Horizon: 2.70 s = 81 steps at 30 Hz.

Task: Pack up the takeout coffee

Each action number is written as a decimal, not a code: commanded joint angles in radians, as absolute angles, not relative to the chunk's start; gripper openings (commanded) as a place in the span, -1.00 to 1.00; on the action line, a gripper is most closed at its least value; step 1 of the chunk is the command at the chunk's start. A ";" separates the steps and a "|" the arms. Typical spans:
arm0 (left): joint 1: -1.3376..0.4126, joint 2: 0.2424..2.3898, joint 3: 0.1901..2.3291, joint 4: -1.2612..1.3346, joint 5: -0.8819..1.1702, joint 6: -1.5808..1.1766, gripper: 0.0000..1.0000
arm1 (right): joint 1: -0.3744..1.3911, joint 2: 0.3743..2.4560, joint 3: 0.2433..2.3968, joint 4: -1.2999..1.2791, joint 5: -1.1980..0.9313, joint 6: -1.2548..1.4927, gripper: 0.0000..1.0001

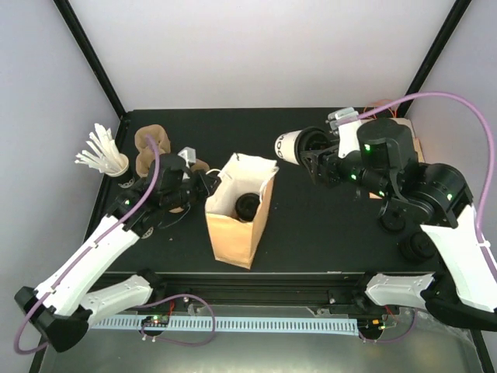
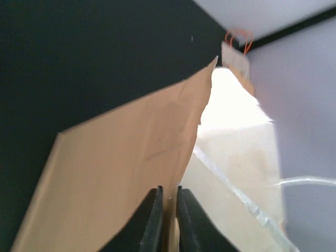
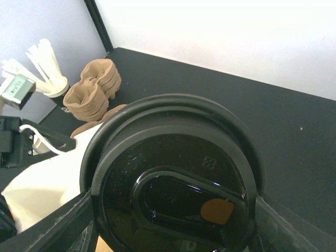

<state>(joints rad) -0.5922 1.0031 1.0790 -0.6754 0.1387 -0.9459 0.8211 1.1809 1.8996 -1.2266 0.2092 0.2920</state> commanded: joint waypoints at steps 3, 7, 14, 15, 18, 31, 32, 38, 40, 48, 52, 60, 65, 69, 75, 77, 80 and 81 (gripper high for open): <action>-0.638 0.953 1.040 -0.550 -0.014 -1.148 -0.12 | 0.799 1.223 1.926 -1.205 0.099 0.262 -0.45; -0.642 0.986 1.119 -0.652 -0.027 -1.071 0.60 | 0.795 1.231 1.917 -1.198 0.079 0.264 -0.46; -0.642 0.918 1.129 -0.718 -0.126 -0.971 0.98 | 0.793 1.240 1.914 -1.195 0.074 0.260 -0.46; -0.641 0.917 1.144 -0.731 -0.147 -0.936 0.98 | 0.792 1.244 1.916 -1.197 0.074 0.259 -0.46; -0.639 0.943 1.242 -0.819 -0.172 -0.774 0.98 | 0.792 1.256 1.932 -1.207 0.070 0.260 -0.46; -0.560 1.036 1.446 -1.004 0.157 -0.553 0.98 | 0.791 1.286 1.959 -1.231 0.051 0.258 -0.46; -0.540 1.038 1.435 -1.000 0.172 -0.566 0.98 | 0.791 1.289 1.961 -1.230 0.051 0.258 -0.46; -0.421 1.015 1.309 -0.866 0.346 -0.629 0.74 | 0.791 1.296 1.960 -1.239 0.049 0.256 -0.47; -0.420 1.015 1.282 -0.802 0.419 -0.661 0.57 | 0.790 1.291 1.954 -1.247 0.071 0.257 -0.47; -0.439 1.087 1.306 -0.767 0.555 -0.736 0.23 | 0.721 1.237 1.902 -1.258 0.099 0.240 -0.47; -0.488 1.102 1.287 -0.665 0.552 -0.874 0.11 | 0.670 1.210 1.865 -1.247 0.079 0.225 -0.47; -0.675 1.166 1.330 -0.452 0.443 -1.093 -0.23 | 0.603 1.183 1.839 -1.268 0.091 0.195 -0.46; -0.728 1.184 1.286 -0.272 0.365 -1.294 -0.24 | 0.536 1.165 1.833 -1.281 0.117 0.166 -0.47; -0.729 1.193 1.255 -0.181 0.271 -1.381 -0.22 | 0.521 1.172 1.832 -1.288 0.146 0.162 -0.47; -0.728 1.235 1.180 -0.168 0.153 -1.391 -0.14 | 0.522 1.210 1.824 -1.287 0.164 0.163 -0.47; -0.723 1.255 1.132 -0.138 0.163 -1.396 -0.13 | 0.522 1.227 1.823 -1.284 0.166 0.168 -0.47; -0.706 1.268 1.072 -0.123 0.169 -1.389 -0.09 | 0.522 1.242 1.815 -1.283 0.163 0.185 -0.48; -0.698 1.265 1.054 -0.120 0.168 -1.379 -0.08 | 0.522 1.242 1.809 -1.280 0.158 0.189 -0.48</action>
<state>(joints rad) -0.7208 1.2556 1.1038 -0.1829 0.1978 -1.3628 0.5266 1.2308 1.8256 -1.2827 0.1478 0.1795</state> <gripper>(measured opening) 0.453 0.712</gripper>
